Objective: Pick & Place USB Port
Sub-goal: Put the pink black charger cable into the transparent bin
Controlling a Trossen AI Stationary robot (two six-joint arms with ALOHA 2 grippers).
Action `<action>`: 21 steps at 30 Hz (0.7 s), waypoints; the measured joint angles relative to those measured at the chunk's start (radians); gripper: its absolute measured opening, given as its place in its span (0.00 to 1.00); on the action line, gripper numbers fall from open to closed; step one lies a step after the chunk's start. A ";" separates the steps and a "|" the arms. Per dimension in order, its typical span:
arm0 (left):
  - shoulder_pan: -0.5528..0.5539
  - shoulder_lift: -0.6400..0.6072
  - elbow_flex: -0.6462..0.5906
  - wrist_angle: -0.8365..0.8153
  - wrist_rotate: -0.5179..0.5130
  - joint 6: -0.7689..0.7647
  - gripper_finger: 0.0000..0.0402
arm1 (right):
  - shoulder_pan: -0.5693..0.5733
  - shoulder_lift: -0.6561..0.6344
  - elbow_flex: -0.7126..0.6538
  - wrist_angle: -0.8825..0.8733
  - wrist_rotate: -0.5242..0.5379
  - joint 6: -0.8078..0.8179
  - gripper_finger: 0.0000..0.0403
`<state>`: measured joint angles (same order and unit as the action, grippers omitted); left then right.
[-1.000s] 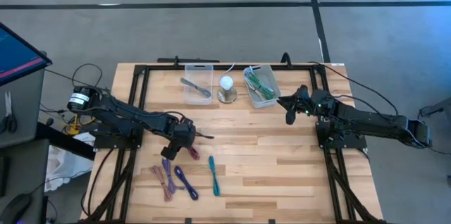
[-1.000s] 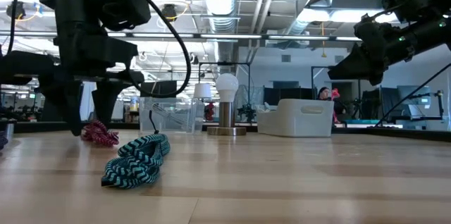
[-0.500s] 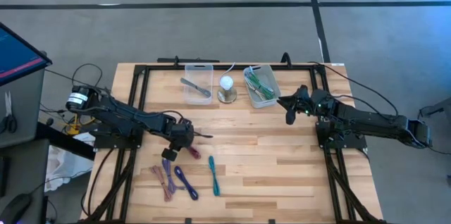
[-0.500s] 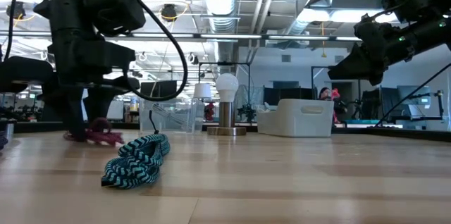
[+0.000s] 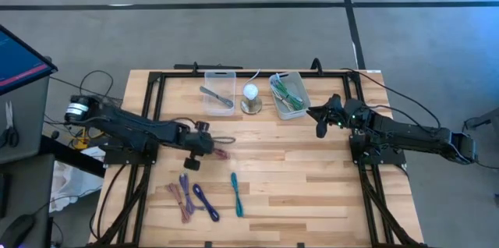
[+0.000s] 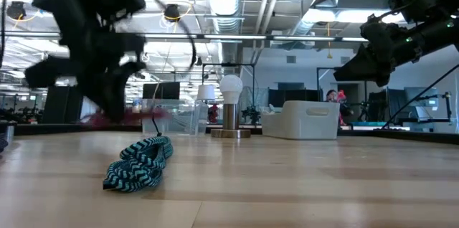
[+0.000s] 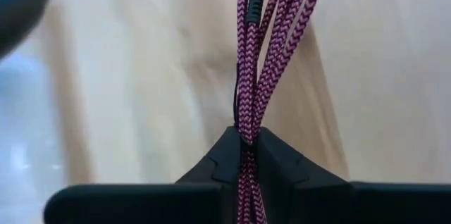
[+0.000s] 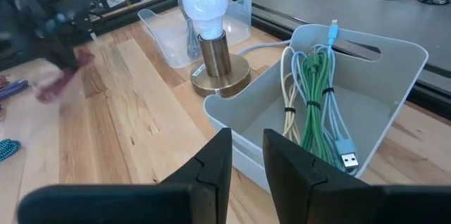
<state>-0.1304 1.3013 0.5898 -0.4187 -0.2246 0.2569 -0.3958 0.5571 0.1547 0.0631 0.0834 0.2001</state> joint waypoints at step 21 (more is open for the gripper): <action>0.679 -0.240 0.003 0.463 0.113 -0.147 0.07 | 0.000 0.000 -0.001 -0.025 0.057 -0.016 0.19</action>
<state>0.5487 1.0616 0.5924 0.0441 -0.1115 0.1101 -0.3958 0.5568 0.1539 0.0379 0.1402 0.1840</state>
